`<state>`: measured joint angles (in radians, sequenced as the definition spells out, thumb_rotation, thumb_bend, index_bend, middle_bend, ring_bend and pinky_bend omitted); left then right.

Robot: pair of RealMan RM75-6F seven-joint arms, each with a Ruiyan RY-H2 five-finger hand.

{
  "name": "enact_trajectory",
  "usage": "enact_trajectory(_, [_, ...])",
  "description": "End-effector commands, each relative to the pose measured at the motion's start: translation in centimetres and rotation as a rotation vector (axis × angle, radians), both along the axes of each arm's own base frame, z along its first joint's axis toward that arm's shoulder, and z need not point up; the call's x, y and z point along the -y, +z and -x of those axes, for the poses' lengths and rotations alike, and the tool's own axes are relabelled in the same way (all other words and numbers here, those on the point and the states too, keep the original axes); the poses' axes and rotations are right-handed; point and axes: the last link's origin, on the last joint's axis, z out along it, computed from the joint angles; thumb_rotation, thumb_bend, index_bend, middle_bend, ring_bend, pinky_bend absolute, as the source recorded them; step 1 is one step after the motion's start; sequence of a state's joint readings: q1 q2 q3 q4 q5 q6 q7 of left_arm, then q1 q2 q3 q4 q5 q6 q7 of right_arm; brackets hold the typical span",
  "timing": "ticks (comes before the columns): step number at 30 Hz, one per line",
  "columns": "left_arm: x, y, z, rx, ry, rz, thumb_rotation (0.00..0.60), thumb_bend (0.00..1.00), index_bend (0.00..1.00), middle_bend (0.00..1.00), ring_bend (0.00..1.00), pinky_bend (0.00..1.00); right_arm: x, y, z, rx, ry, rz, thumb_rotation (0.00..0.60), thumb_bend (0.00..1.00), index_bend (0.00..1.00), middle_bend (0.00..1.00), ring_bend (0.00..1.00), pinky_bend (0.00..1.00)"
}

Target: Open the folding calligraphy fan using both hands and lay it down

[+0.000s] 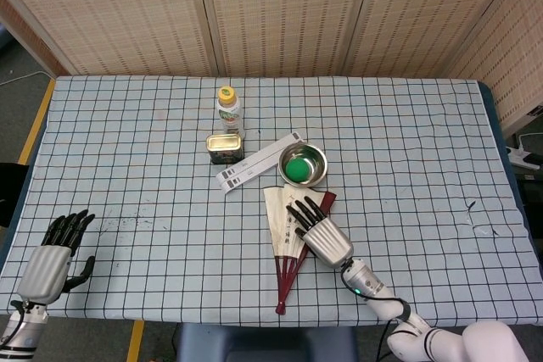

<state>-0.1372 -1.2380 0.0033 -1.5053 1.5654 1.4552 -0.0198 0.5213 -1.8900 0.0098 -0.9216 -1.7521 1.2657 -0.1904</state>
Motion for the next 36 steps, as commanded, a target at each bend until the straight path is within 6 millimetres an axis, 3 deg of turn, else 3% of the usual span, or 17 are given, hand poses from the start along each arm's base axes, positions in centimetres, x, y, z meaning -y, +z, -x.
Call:
enact_trajectory(1, [0.0, 0.0, 0.0, 0.007, 0.000, 0.005, 0.600, 0.50, 0.00, 0.00, 0.00, 0.05, 0.1, 1.3, -0.6, 0.030, 0.027, 0.018, 0.600, 0.69, 0.67, 0.09, 0.00, 0.00])
enact_trajectory(4, [-0.2, 0.0, 0.0, 0.026, 0.000, 0.007, 0.600, 0.58, 0.00, 0.00, 0.00, 0.05, 0.1, 2.9, -1.7, 0.077, 0.043, 0.026, 0.600, 0.71, 0.68, 0.10, 0.00, 0.00])
enact_trajectory(7, [-0.7, -0.4, 0.0, 0.093, 0.003, 0.019, 0.600, 0.59, 0.01, 0.00, 0.00, 0.05, 0.0, 4.7, -3.1, 0.115, 0.063, 0.022, 0.600, 0.71, 0.71, 0.11, 0.00, 0.00])
enact_trajectory(12, [-1.7, -1.9, 1.1, 0.220, 0.047, 0.085, 0.600, 0.60, 0.18, 0.00, 0.00, 0.05, -0.1, 7.6, -6.3, 0.179, 0.063, 0.002, 0.600, 0.71, 0.73, 0.11, 0.00, 0.00])
enact_trajectory(16, [-1.9, -4.6, 1.6, 0.309, 0.065, 0.176, 0.600, 0.58, 0.11, 0.00, 0.00, 0.04, -0.1, 8.9, -8.6, 0.194, 0.089, 0.015, 0.600, 0.71, 0.74, 0.11, 0.00, 0.00])
enact_trajectory(22, [-2.7, -8.1, 0.1, 0.510, 0.056, 0.284, 0.600, 0.47, 0.01, 0.00, 0.00, 0.02, 0.3, 9.0, -11.9, 0.249, 0.058, -0.009, 0.600, 0.71, 0.75, 0.11, 0.00, 0.00])
enact_trajectory(30, [-4.4, -9.9, -3.7, 0.787, 0.030, 0.275, 0.600, 0.42, 0.00, 0.00, 0.00, 0.02, 1.8, 7.6, -15.9, 0.358, -0.061, -0.075, 0.600, 0.71, 0.75, 0.11, 0.00, 0.00])
enact_trajectory(36, [-5.1, -11.3, -5.3, 0.927, 0.076, 0.278, 0.600, 0.41, 0.00, 0.00, 0.00, 0.01, 2.3, 6.0, -18.7, 0.396, -0.097, -0.106, 0.600, 0.71, 0.75, 0.11, 0.00, 0.00])
